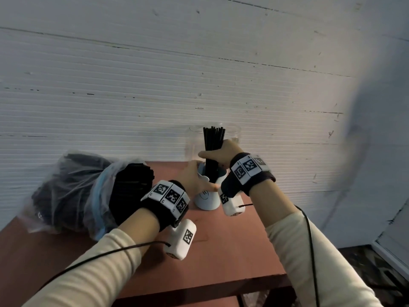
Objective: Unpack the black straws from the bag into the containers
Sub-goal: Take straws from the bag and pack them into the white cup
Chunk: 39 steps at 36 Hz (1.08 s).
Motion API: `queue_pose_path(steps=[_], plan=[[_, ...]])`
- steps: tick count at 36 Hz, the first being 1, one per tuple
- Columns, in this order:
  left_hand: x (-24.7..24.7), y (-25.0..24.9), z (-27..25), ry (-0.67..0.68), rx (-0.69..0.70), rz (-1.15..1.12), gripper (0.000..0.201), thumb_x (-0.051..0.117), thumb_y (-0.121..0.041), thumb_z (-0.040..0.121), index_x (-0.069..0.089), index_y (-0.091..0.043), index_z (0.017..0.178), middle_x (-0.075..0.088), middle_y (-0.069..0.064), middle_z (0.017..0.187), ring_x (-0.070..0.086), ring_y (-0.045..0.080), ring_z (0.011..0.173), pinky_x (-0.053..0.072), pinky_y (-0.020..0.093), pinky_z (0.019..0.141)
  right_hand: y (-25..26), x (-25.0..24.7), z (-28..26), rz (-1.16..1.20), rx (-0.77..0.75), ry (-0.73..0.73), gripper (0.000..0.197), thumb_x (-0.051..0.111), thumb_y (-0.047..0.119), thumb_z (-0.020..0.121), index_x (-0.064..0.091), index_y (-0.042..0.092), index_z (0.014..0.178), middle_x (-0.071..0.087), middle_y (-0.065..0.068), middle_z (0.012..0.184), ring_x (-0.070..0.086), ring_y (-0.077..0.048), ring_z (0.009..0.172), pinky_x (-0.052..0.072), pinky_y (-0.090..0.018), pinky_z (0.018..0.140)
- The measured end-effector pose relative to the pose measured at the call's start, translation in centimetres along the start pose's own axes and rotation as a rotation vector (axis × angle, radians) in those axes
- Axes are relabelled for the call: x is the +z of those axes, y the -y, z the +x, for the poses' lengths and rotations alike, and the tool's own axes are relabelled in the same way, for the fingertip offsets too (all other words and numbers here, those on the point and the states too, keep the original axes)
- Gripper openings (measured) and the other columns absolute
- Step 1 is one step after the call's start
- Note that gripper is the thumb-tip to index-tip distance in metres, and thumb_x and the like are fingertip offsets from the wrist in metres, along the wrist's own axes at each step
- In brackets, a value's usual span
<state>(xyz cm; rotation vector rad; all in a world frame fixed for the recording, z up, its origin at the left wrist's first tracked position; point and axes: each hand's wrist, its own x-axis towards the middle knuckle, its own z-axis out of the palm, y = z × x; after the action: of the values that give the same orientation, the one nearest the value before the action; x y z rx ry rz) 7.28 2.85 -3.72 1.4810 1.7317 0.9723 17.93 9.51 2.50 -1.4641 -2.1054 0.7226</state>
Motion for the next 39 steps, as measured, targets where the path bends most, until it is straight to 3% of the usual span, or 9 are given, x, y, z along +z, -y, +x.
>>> queue_pose_path(steps=[5, 9, 16, 19, 22, 25, 30, 35, 39], plan=[[-0.1, 0.1, 0.1, 0.008, 0.026, 0.019, 0.064, 0.084, -0.025, 0.071, 0.043, -0.014, 0.119, 0.054, -0.006, 0.101, 0.054, 0.01, 0.095, 0.045, 0.018, 0.074, -0.1, -0.7, -0.9, 0.096, -0.029, 0.052, 0.036, 0.076, 0.04, 0.079, 0.058, 0.008, 0.078, 0.07, -0.013, 0.08, 0.065, -0.019, 0.066, 0.057, -0.028, 0.067], [0.2, 0.3, 0.0, -0.014, 0.011, -0.028, 0.086, 0.089, -0.032, 0.064, 0.038, -0.015, 0.131, 0.054, 0.0, 0.12, 0.054, 0.017, 0.112, 0.047, 0.036, 0.099, -0.4, -1.1, -1.1, 0.071, -0.07, 0.02, 0.048, 0.077, 0.044, 0.076, 0.066, 0.004, 0.1, 0.074, -0.011, 0.093, 0.071, -0.024, 0.081, 0.059, -0.034, 0.076], [0.0, 0.1, -0.7, 0.004, 0.036, -0.061, 0.084, 0.09, -0.038, 0.057, 0.043, -0.016, 0.123, 0.055, -0.004, 0.116, 0.054, 0.013, 0.11, 0.045, 0.034, 0.099, -0.9, -1.8, -2.1, 0.081, -0.064, -0.118, 0.083, 0.072, 0.052, 0.077, 0.044, 0.004, 0.139, 0.068, -0.007, 0.114, 0.068, -0.017, 0.095, 0.05, -0.034, 0.094], [-0.2, 0.0, -1.8, -0.046, 0.075, -0.029, 0.082, 0.09, -0.032, 0.057, 0.045, -0.013, 0.122, 0.059, -0.001, 0.111, 0.057, 0.015, 0.106, 0.048, 0.027, 0.091, -0.7, -2.2, -3.0, 0.045, -0.132, -0.324, 0.07, 0.068, 0.052, 0.081, 0.051, 0.008, 0.132, 0.061, -0.004, 0.12, 0.06, -0.019, 0.107, 0.044, -0.026, 0.09], [-1.4, -0.4, -3.3, -0.132, 0.111, -0.017, 0.061, 0.082, -0.013, 0.073, 0.036, -0.019, 0.113, 0.049, -0.012, 0.093, 0.051, 0.007, 0.088, 0.039, 0.01, 0.071, 0.5, -2.0, -4.6, 0.12, -0.288, -0.535, 0.037, 0.065, 0.038, 0.087, 0.061, 0.011, 0.112, 0.06, -0.003, 0.107, 0.058, -0.012, 0.085, 0.045, -0.024, 0.077], [-3.5, -1.2, -5.5, -0.228, 0.173, 0.06, 0.058, 0.07, -0.011, 0.08, 0.041, -0.015, 0.131, 0.051, -0.006, 0.101, 0.053, 0.015, 0.105, 0.045, 0.025, 0.091, 2.1, -0.7, -5.9, 0.196, -0.426, -0.571, 0.016, 0.062, 0.026, 0.088, 0.064, 0.012, 0.096, 0.062, 0.0, 0.094, 0.059, -0.013, 0.08, 0.051, -0.032, 0.08], [-8.4, -1.0, -8.7, -0.445, 0.309, 0.07, 0.025, 0.064, -0.007, 0.08, 0.062, -0.021, 0.101, 0.063, -0.001, 0.096, 0.062, 0.017, 0.086, 0.05, 0.027, 0.079, 4.4, 2.8, -7.6, 0.219, -0.509, -0.305, 0.016, 0.058, 0.018, 0.091, 0.067, 0.012, 0.102, 0.065, 0.004, 0.096, 0.057, -0.002, 0.08, 0.04, -0.003, 0.069], [-13.4, 1.4, -9.6, -0.584, 0.241, 0.16, 0.023, 0.059, -0.005, 0.08, 0.065, -0.022, 0.094, 0.063, -0.009, 0.084, 0.061, 0.013, 0.078, 0.047, 0.025, 0.079, 6.5, 6.9, -8.8, 0.21, -0.505, 0.132, 0.027, 0.057, 0.023, 0.094, 0.064, 0.018, 0.12, 0.066, 0.003, 0.108, 0.063, -0.009, 0.095, 0.046, -0.012, 0.082], [-15.6, 4.2, -9.6, -0.537, 0.178, 0.209, 0.022, 0.061, -0.009, 0.084, 0.064, -0.024, 0.099, 0.063, -0.005, 0.093, 0.06, 0.016, 0.088, 0.048, 0.03, 0.087, 7.7, 9.3, -9.4, 0.048, -0.553, 0.244, 0.035, 0.061, 0.03, 0.093, 0.06, 0.024, 0.127, 0.062, 0.012, 0.106, 0.057, -0.008, 0.1, 0.043, -0.016, 0.088]])
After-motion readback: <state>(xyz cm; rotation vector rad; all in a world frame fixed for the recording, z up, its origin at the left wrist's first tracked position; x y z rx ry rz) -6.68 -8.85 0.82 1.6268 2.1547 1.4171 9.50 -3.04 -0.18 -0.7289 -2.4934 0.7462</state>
